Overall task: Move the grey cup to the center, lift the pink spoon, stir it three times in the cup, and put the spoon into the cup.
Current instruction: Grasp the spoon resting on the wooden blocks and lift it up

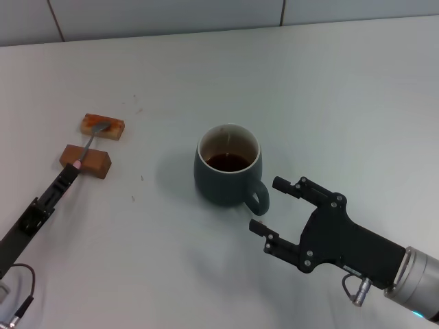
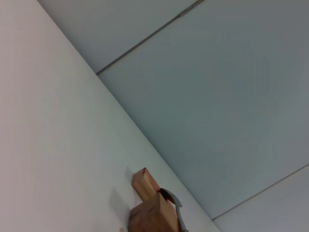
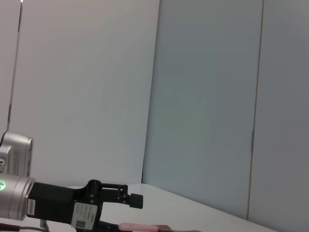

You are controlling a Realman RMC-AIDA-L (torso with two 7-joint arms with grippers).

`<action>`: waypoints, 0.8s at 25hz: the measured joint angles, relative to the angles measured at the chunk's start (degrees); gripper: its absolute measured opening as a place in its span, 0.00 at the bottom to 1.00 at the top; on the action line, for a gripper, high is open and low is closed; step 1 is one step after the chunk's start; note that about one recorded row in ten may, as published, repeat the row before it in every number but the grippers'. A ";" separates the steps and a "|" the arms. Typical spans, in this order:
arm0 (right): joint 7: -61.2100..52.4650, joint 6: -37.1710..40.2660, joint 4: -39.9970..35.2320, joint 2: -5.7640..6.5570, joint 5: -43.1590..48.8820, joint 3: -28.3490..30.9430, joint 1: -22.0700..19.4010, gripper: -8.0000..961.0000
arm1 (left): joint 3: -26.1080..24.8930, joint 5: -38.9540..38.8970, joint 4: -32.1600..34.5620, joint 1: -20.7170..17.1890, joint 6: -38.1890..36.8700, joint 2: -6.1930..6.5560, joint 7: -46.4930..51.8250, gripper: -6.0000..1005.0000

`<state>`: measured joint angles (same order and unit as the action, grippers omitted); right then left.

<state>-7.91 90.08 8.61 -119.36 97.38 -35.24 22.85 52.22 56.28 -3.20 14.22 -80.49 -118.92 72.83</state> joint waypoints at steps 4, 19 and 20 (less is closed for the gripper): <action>0.00 0.01 0.05 0.00 0.00 0.00 0.00 0.75 | 0.00 0.65 -0.46 0.47 0.00 -0.07 0.36 0.79; 0.00 0.01 0.07 0.00 0.00 0.00 -0.14 0.74 | -0.56 0.85 -0.67 0.81 -0.01 -0.17 1.30 0.79; 0.00 0.01 0.04 0.00 0.00 0.00 -0.15 0.74 | -0.59 0.85 -0.67 0.89 0.01 -0.17 1.44 0.79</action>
<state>-7.91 90.09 8.66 -119.35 97.38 -35.24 22.70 51.63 57.13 -3.87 15.11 -80.48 -119.09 74.28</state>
